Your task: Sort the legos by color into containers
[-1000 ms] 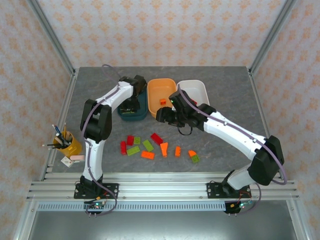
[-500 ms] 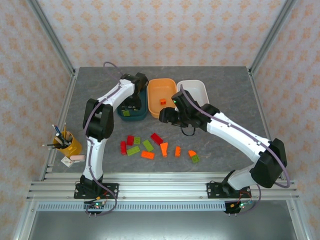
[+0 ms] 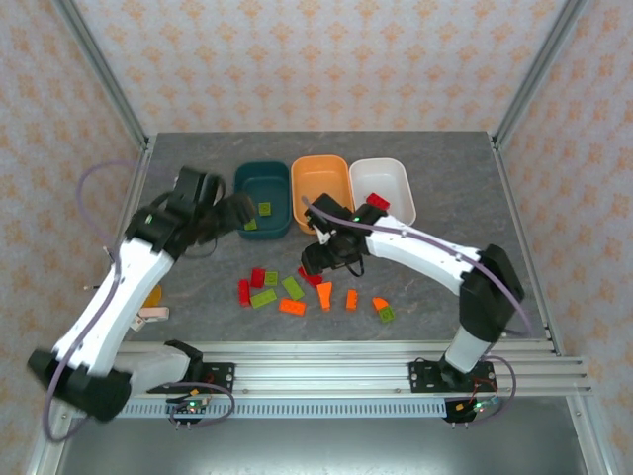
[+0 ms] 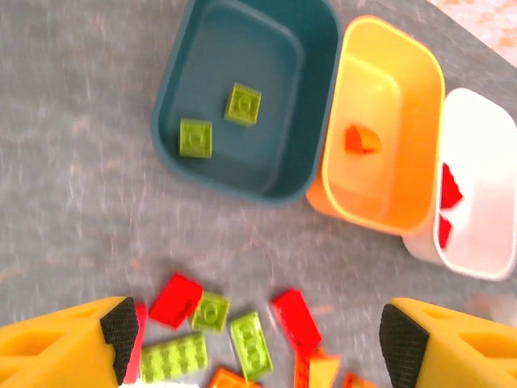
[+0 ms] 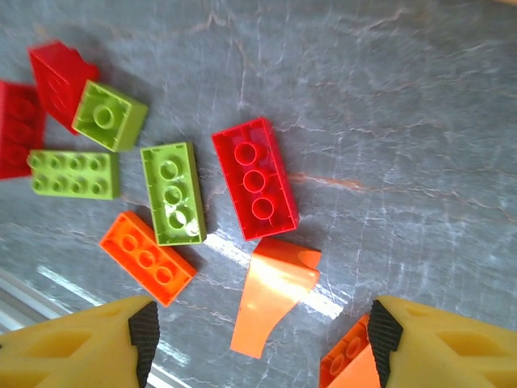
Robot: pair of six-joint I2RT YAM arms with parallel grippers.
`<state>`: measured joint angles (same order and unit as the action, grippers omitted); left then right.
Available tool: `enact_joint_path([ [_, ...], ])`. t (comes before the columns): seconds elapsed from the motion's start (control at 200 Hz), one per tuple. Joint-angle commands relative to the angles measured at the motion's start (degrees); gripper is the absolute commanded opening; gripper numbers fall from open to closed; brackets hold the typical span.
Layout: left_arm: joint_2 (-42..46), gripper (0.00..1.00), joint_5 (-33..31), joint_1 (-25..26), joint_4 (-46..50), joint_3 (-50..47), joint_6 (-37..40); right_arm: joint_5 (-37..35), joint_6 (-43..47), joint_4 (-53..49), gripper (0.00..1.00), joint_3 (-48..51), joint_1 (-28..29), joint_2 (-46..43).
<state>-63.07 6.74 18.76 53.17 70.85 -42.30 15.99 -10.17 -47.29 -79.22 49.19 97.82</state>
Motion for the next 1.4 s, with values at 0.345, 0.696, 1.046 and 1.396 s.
enact_joint_path([
  [0.345,33.3,0.84,10.6,0.7,3.2,-26.9,-14.5,-1.5,9.5,-6.3,0.72,-9.9,2.5,15.5],
  [0.696,34.4,0.84,11.2,0.7,3.2,-25.9,-14.5,-6.1,9.1,-5.6,0.63,-12.3,2.3,21.4],
  [1.046,34.3,0.84,12.1,0.7,1.9,-25.8,-14.7,-6.4,8.1,-4.8,0.41,-14.2,1.7,24.7],
  [1.396,25.8,0.84,16.8,2.4,-8.5,-22.4,-12.8,-11.7,3.1,-5.2,0.32,-12.6,-4.6,8.9],
])
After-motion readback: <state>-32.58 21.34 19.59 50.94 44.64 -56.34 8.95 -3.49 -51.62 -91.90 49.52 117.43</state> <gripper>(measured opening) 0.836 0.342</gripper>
